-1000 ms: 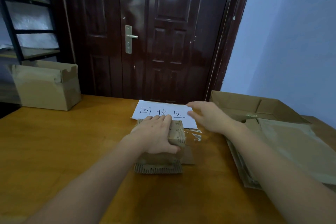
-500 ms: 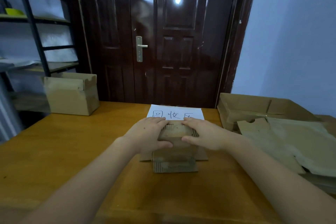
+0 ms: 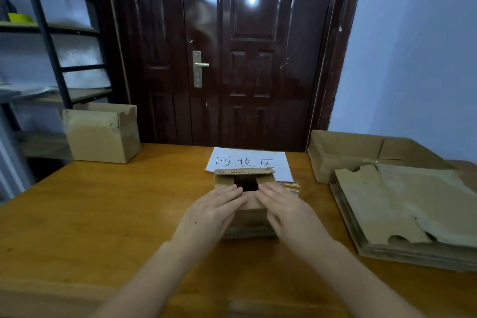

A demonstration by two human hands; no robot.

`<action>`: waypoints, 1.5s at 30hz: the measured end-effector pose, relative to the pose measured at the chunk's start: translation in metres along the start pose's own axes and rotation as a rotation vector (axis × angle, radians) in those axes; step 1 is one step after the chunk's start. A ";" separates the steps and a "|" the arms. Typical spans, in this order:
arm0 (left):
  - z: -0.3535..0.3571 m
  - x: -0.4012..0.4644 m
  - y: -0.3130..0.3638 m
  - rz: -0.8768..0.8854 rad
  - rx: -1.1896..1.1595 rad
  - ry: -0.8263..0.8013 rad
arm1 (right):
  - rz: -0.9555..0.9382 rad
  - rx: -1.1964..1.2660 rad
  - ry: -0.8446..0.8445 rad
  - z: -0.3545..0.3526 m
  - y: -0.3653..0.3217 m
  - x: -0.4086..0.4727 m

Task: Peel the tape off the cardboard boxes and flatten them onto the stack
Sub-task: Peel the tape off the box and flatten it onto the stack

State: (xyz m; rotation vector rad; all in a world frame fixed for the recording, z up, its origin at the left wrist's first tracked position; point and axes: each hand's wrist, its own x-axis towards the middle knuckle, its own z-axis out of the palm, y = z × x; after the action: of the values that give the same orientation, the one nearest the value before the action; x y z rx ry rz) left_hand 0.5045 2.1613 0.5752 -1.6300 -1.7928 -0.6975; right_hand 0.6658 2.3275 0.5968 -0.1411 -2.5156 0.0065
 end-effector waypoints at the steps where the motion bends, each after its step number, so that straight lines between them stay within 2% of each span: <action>1: 0.004 -0.005 0.002 -0.023 -0.016 0.004 | 0.000 -0.021 0.042 0.007 -0.005 -0.005; 4: 0.011 -0.009 0.004 -0.079 -0.034 0.017 | -0.010 -0.021 0.120 0.018 -0.008 -0.011; 8: 0.015 0.001 -0.003 -0.068 -0.048 0.068 | 0.065 0.099 0.085 0.019 -0.003 -0.007; 11: 0.016 0.005 -0.005 -0.083 -0.007 0.062 | 0.056 0.081 0.157 0.021 -0.001 -0.002; 15: 0.012 0.014 -0.014 -0.104 0.023 -0.094 | 0.060 0.069 0.221 0.024 -0.004 0.001; 19: 0.003 0.032 -0.035 -0.246 0.033 -0.343 | 0.052 0.077 0.216 0.024 -0.002 0.001; 23: 0.000 0.053 -0.058 -0.309 -0.041 -0.474 | 0.129 0.141 0.129 0.023 -0.003 -0.001; 26: 0.007 0.056 -0.067 -0.439 -0.156 -0.589 | 0.170 0.210 0.072 0.014 0.001 0.007; 29: 0.016 0.051 -0.069 -0.490 -0.259 -0.607 | 0.188 0.235 -0.101 0.001 0.013 0.034; 32: 0.020 0.049 -0.072 -0.492 -0.198 -0.577 | 0.211 0.199 -0.376 -0.003 0.026 0.066; 35: 0.024 0.048 -0.073 -0.463 -0.148 -0.581 | 0.219 0.174 -0.546 0.007 0.035 0.083; 38: 0.024 0.050 -0.071 -0.415 -0.088 -0.574 | 0.194 0.119 -0.552 0.023 0.040 0.084; 40: 0.020 0.055 -0.070 -0.240 0.023 -0.516 | 0.184 0.115 -0.526 0.028 0.043 0.081; 43: 0.012 0.063 -0.061 0.135 0.142 -0.460 | 0.174 0.145 -0.483 0.030 0.046 0.077; 45: 0.005 0.068 -0.055 0.225 0.144 -0.512 | 0.173 0.149 -0.486 0.030 0.046 0.077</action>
State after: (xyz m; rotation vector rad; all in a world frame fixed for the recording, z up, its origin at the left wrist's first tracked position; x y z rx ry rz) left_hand 0.4460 2.2053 0.6228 -1.9907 -1.8970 -0.0417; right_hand 0.5911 2.3816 0.6157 -0.3293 -2.9634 0.3345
